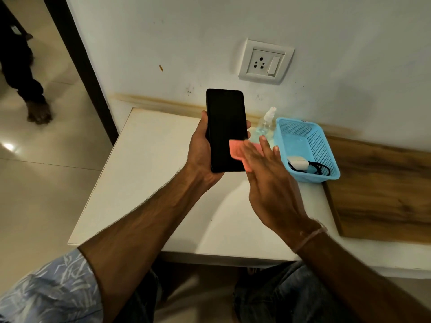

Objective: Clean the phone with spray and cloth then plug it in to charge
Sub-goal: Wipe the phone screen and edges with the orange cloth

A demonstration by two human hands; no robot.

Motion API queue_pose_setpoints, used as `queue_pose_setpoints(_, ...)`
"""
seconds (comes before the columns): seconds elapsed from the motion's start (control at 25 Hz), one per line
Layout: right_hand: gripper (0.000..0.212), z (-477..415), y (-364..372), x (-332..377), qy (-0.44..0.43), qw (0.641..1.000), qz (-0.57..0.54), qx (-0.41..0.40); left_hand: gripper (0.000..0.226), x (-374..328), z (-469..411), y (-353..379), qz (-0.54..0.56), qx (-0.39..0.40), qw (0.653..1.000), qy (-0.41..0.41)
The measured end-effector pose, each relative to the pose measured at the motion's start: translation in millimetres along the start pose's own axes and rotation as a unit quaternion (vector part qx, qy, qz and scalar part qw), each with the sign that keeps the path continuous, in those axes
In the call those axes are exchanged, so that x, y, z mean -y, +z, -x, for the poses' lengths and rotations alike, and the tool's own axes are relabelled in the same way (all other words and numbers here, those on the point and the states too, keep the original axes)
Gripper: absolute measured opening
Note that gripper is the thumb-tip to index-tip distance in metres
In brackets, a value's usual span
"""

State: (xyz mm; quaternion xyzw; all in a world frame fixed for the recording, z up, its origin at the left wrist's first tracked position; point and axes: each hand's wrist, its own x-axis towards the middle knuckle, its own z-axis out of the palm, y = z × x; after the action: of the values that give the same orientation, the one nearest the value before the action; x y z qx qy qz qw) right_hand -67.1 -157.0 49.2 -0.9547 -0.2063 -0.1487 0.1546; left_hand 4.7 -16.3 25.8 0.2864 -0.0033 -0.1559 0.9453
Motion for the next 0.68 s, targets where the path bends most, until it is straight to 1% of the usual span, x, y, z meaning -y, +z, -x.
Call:
queue_pose_setpoints(0.12, 0.049, -10, 1, 4, 0.004, 1.000, -0.011, -0.014, 0.078, -1, -1, -1, -0.002, -0.003, 1.000, -0.005)
queue_pose_setpoints(0.28, 0.054, 27, 8, 10, -0.030, 0.999, -0.010, 0.031, 0.079, -4, -1, 0, 0.027, 0.016, 1.000, 0.002)
queue_pose_setpoints(0.4, 0.059, 35, 5, 4, -0.036, 0.998, 0.011, 0.040, 0.080, -1, -2, -1, 0.028, 0.011, 1.000, 0.001)
queue_pose_setpoints(0.56, 0.051, -7, 2, 4, 0.003, 1.000, -0.001, 0.016, 0.076, 6, 1, 6, 0.023, 0.002, 1.000, -0.021)
queue_pose_setpoints(0.64, 0.053, -32, 8, 13, 0.017, 1.000, -0.005, 0.020, 0.070, 14, 3, 8, 0.050, 0.001, 0.998, -0.028)
queue_pose_setpoints(0.68, 0.055, -37, 12, 19, 0.011, 1.000, -0.004, 0.025, 0.069, 14, 5, 8, 0.057, 0.006, 0.998, -0.031)
